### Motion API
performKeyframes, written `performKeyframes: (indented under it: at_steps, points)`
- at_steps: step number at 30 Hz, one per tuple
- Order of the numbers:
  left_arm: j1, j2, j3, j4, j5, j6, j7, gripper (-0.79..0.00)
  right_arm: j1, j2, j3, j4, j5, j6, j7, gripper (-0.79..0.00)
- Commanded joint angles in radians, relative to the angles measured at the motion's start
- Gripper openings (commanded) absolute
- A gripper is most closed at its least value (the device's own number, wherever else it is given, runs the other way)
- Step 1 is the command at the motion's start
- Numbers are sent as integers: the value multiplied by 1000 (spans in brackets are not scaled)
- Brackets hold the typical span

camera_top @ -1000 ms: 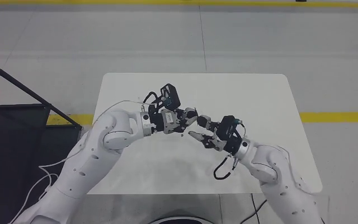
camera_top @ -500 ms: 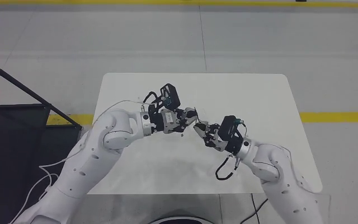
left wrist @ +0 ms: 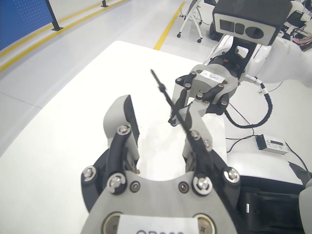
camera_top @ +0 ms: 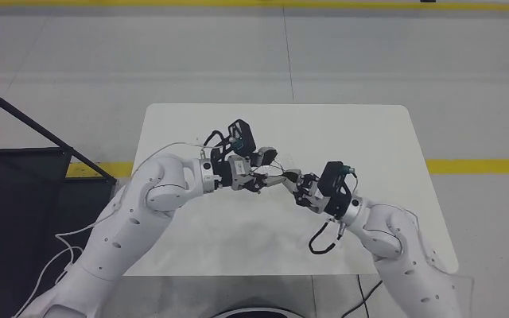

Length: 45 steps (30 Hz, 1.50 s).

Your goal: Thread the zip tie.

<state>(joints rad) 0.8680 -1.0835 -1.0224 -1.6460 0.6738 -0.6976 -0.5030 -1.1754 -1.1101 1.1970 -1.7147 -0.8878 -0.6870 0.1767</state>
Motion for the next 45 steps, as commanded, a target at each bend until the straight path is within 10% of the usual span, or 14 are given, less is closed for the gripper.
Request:
performKeyframes:
  at_steps: [1,11,22,36,45]
  points:
    - [2,1,-2,5,0,-4,-3,0,-2,1,6,1,12,-1,-1,-785]
    - [29,8,-40,32,9,4,15,0,8,9,20,43,180,-109,89,-785]
    - [129,36,-151,2,64,-16,49,0,147,40,-73,238,833,-286,529,-785]
    - [140,37,-154,-11,76,-8,54,0,166,46,-107,248,925,-253,615,-785]
    - [183,32,-149,-79,289,5,278,-102,261,58,-244,315,1421,-120,836,-785]
